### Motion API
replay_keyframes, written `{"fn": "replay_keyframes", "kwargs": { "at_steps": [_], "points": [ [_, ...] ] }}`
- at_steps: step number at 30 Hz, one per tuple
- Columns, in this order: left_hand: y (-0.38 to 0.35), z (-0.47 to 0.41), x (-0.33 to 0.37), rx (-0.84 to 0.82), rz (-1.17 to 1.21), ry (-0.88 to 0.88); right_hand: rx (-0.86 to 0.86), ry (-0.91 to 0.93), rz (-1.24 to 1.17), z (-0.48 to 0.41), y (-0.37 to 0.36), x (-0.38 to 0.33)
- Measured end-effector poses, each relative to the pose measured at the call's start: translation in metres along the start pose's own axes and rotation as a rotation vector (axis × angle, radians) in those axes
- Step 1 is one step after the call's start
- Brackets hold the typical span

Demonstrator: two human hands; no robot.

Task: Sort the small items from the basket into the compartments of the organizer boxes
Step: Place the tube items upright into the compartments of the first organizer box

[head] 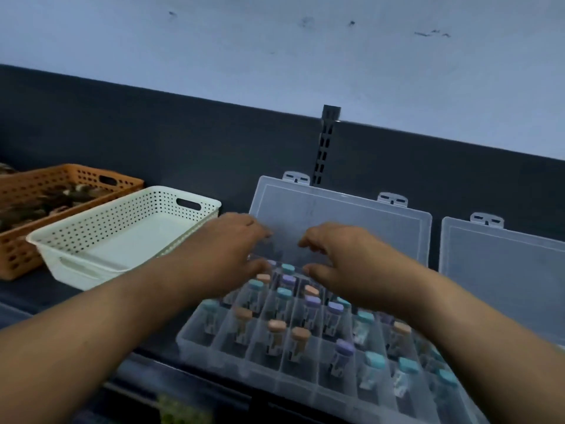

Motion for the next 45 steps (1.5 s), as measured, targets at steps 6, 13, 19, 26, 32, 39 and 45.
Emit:
{"fn": "replay_keyframes", "kwargs": {
  "at_steps": [6,13,19,26,32,39,45],
  "points": [
    [0.022,0.022,-0.12,0.024,-0.069,0.127,-0.006,0.073,0.04,-0.085,-0.024,-0.079],
    [0.022,0.035,-0.24,-0.044,-0.104,0.18,-0.1,-0.058,0.024,-0.175,-0.063,-0.131],
    [-0.004,0.029,-0.298,-0.175,-0.089,0.151,-0.181,-0.185,-0.04,-0.24,-0.099,-0.149],
    [-0.029,0.025,-0.311,-0.221,-0.04,0.151,-0.389,-0.275,0.269,-0.293,-0.145,-0.138],
    [-0.029,0.027,-0.312,-0.188,-0.034,0.147,-0.515,-0.289,0.189,-0.293,-0.149,-0.141],
    [-0.027,0.028,-0.311,-0.196,-0.034,0.139,-0.701,-0.18,0.472,-0.26,-0.135,-0.152],
    [-0.026,0.03,-0.309,-0.195,-0.032,0.129,-0.688,-0.16,0.579,-0.264,-0.144,-0.15]
  ]
}}
Point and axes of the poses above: each hand's wrist, its own z-axis away from the middle knuckle, its own y-axis out of the back of the hand, x = y × z, the point moved 6 cm from there along -z, towards the middle knuckle
